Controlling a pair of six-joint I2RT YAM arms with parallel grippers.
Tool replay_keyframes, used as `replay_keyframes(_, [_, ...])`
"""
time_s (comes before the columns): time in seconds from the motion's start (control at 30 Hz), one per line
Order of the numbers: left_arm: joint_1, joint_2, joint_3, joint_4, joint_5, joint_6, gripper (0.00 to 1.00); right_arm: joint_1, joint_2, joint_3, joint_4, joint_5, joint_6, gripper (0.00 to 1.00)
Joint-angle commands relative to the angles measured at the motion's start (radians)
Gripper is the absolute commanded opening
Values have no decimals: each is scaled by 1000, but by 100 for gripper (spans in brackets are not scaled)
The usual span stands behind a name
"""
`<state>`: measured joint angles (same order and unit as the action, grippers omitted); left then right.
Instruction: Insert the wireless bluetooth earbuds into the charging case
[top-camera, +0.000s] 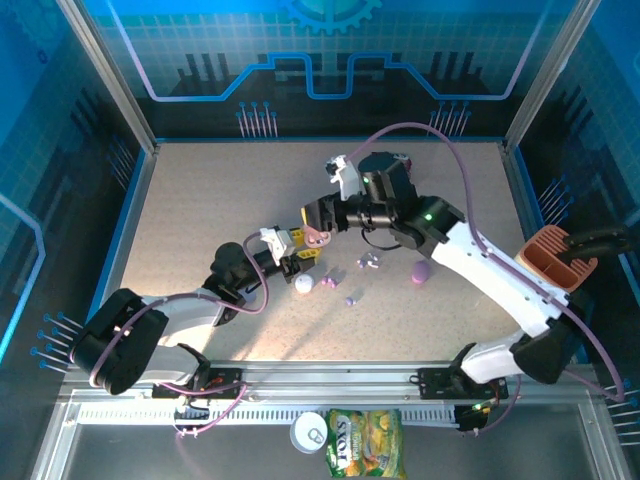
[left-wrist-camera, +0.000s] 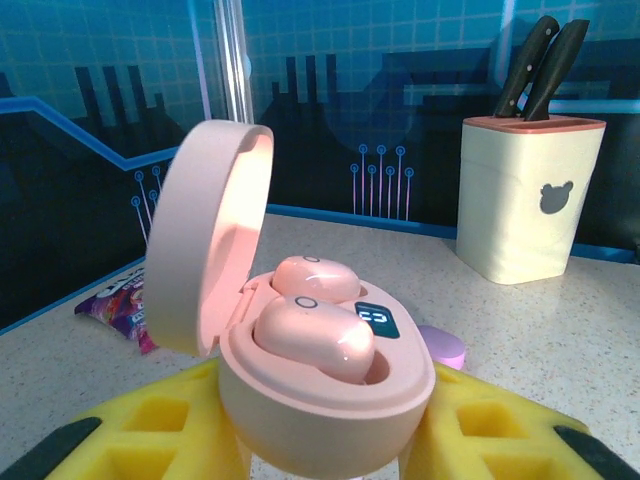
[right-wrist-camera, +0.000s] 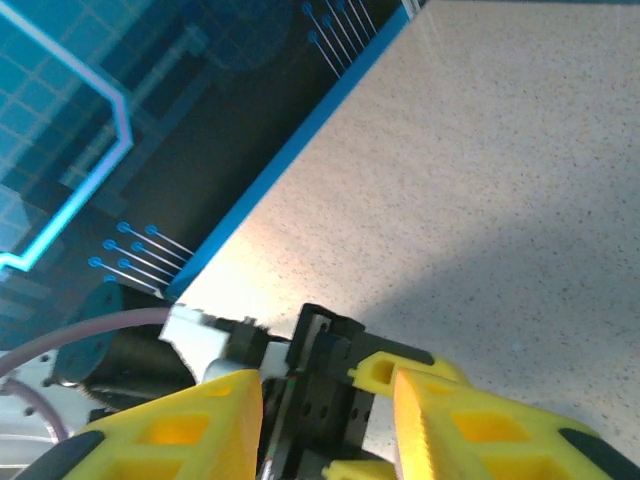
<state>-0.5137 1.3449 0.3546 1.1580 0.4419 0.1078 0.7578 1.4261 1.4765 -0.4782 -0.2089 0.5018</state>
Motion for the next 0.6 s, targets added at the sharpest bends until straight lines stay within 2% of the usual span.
replay_keyframes(0.0, [-8,-20,-3,46,22,11,37,-10,61,49,-98,11,-38,39])
replay_keyframes(0.13, [-8,-36,-1,32,-13,-11,37,-10,53,14,-79,-4,-29,40])
replay_keyframes(0.27, [-8,-53,16,-22,-43,-25,37,-12,-25,-71,-15,-26,19,43])
replay_keyframes(0.47, [-8,-40,35,-13,-25,-62,38,-50,-147,-202,99,-39,113,59])
replay_keyframes(0.57, [-9,-32,44,19,-15,-102,38,-89,-205,-294,184,-98,199,66])
